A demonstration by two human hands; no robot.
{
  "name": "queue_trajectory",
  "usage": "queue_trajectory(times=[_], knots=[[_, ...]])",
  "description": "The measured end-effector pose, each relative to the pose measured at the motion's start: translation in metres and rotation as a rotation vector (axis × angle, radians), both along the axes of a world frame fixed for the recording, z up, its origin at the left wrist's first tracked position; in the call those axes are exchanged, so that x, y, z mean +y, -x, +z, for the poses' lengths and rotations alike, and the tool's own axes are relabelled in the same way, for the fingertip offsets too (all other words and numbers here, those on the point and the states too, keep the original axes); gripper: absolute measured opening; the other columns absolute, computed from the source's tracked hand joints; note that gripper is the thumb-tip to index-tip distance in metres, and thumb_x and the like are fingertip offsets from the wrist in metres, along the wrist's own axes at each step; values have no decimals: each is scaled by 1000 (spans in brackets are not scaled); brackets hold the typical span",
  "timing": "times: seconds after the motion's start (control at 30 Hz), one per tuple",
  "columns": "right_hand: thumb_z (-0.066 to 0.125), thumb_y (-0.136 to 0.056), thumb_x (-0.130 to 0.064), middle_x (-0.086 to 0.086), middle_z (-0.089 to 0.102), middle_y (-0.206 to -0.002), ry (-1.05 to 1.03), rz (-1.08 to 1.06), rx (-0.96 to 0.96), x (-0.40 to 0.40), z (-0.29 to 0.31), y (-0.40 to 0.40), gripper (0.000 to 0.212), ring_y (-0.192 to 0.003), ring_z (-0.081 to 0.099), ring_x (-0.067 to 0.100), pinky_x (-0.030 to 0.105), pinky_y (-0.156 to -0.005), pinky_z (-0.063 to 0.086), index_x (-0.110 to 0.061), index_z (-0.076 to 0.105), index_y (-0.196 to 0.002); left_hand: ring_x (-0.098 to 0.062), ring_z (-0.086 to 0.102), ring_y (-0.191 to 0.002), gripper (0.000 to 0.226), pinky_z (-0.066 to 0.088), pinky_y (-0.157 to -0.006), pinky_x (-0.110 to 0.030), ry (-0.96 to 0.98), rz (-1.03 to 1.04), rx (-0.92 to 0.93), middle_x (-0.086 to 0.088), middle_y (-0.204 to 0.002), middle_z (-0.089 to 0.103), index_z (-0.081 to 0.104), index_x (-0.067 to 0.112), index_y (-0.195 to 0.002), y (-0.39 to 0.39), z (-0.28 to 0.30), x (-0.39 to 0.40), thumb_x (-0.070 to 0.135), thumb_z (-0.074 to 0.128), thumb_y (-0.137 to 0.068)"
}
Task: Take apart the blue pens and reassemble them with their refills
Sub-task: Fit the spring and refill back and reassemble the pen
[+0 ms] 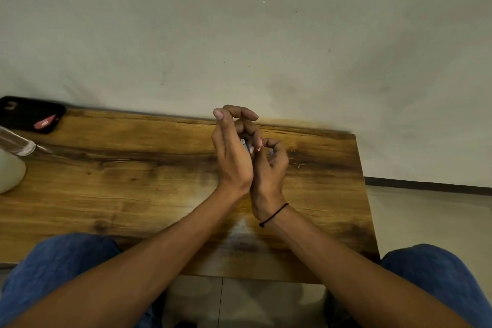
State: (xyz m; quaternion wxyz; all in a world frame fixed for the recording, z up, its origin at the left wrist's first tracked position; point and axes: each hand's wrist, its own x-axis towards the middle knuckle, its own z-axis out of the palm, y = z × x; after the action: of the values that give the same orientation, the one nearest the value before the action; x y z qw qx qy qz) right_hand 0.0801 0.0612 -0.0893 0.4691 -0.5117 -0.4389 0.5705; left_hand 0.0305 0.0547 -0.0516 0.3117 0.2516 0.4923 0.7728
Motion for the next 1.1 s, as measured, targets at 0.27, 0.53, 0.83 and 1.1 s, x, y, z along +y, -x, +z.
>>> queue_trajectory(times=[0.27,0.53,0.83,1.1], knots=[[54,-108,-13,0,55,-57,169,-24,138,24,8,-3,7,-39,47,6,19,-38,37,-7,52,-108,-20,64,-91,59,52,-79,-33,56,-166,176,-10,-96,66,65,4,-110,6,-5,0,50,28,-105],[59,-104,-7,22,61,-95,254,-57,262,39,20,-11,28,-87,59,35,50,-79,48,13,55,-123,-39,66,-83,24,54,-70,-58,133,-209,509,-12,-101,73,70,0,-112,12,-12,2,20,66,-101],[57,-106,-12,11,60,-83,236,-28,170,45,13,-14,7,-67,55,18,32,-56,43,-6,56,-108,-30,71,-92,11,58,-74,-53,110,-201,518,-8,-100,72,66,13,-111,25,-10,7,21,63,-105],[54,-108,-14,0,56,-71,173,-69,19,61,12,-19,1,-60,51,10,33,-57,44,-13,53,-107,-14,73,-97,7,62,-75,-39,98,-161,487,-6,-99,72,62,15,-111,38,-14,11,19,62,-106]])
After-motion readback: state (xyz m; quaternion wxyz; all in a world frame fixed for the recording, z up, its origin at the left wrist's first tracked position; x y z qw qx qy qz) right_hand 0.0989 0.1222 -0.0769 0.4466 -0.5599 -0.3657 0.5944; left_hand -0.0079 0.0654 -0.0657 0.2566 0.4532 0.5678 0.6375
